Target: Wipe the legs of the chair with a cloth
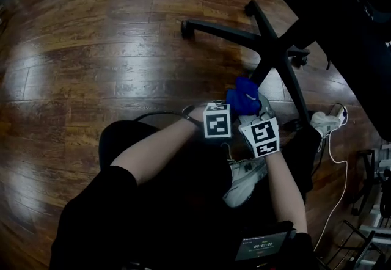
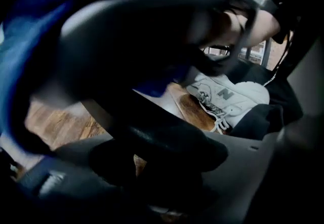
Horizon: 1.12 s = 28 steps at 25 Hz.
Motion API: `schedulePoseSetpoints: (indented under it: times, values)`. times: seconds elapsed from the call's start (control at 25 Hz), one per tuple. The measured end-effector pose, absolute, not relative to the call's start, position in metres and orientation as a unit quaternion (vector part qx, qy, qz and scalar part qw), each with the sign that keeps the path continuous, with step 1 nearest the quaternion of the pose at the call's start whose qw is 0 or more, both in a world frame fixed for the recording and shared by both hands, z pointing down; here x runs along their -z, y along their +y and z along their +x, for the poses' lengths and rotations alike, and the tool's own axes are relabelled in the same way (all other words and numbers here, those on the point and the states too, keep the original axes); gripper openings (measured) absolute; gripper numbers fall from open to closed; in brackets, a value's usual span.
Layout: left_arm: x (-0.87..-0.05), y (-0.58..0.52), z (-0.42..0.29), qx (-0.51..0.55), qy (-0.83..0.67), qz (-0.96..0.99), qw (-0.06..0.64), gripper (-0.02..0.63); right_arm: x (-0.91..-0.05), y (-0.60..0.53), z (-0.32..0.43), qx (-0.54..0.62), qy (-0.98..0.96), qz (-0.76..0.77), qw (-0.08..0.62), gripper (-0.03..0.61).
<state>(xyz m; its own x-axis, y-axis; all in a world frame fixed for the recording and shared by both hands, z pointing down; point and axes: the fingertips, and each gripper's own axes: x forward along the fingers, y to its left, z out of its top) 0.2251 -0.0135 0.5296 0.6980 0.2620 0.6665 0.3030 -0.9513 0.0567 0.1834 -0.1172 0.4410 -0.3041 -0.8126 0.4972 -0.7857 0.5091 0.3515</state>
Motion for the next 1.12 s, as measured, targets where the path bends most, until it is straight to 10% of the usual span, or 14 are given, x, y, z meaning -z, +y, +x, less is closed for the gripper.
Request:
schedulePoseSetpoints:
  times: [1.12]
  values:
    - [-0.526,-0.007,0.223,0.350,-0.184,-0.918,0.028,0.298,-0.392,-0.235,0.286,0.012,-0.756,0.600,0.263,0.100]
